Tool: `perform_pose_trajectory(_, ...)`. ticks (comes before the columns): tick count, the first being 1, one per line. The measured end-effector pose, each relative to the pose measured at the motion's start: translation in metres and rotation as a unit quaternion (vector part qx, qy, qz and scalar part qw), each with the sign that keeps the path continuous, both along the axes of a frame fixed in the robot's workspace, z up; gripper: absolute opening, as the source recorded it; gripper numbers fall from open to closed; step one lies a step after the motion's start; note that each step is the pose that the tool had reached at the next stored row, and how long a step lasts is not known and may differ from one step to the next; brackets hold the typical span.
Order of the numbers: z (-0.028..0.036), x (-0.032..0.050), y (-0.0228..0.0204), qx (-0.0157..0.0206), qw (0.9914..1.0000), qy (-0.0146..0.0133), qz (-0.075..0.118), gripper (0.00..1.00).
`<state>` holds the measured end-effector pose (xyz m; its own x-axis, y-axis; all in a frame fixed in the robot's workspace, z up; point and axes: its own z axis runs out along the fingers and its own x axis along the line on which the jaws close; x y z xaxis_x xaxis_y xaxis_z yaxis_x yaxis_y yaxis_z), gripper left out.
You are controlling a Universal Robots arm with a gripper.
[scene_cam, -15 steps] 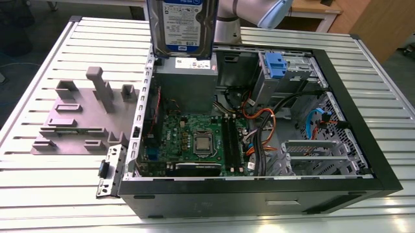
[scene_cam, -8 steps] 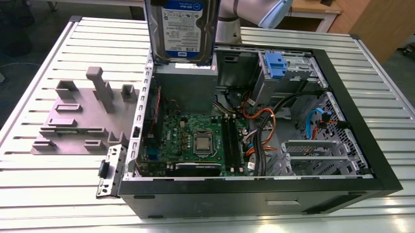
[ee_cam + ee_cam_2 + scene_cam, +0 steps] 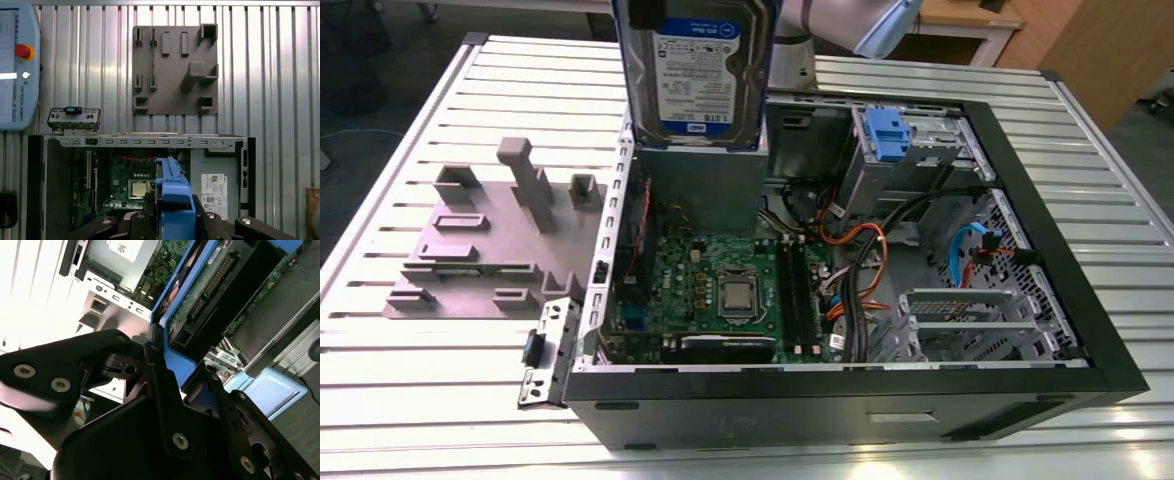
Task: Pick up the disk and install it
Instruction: 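Pick up the disk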
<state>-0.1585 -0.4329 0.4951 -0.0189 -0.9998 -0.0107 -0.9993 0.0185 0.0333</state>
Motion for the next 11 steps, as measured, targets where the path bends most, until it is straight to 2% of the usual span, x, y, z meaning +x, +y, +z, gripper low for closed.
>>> perform_pose_trajectory(2, -0.0004, 0.0048, -0.0005, -0.0003, 1.0, 0.0, 0.0, 0.36)
perform_pose_trajectory(8, -0.0015, 0.0273, -0.0009, -0.0003, 1.0, 0.0, 0.0, 0.36)
perform_pose_trajectory(11, -0.0016, 0.0317, -0.0009, -0.0003, 1.0, 0.0, 0.0, 0.36)
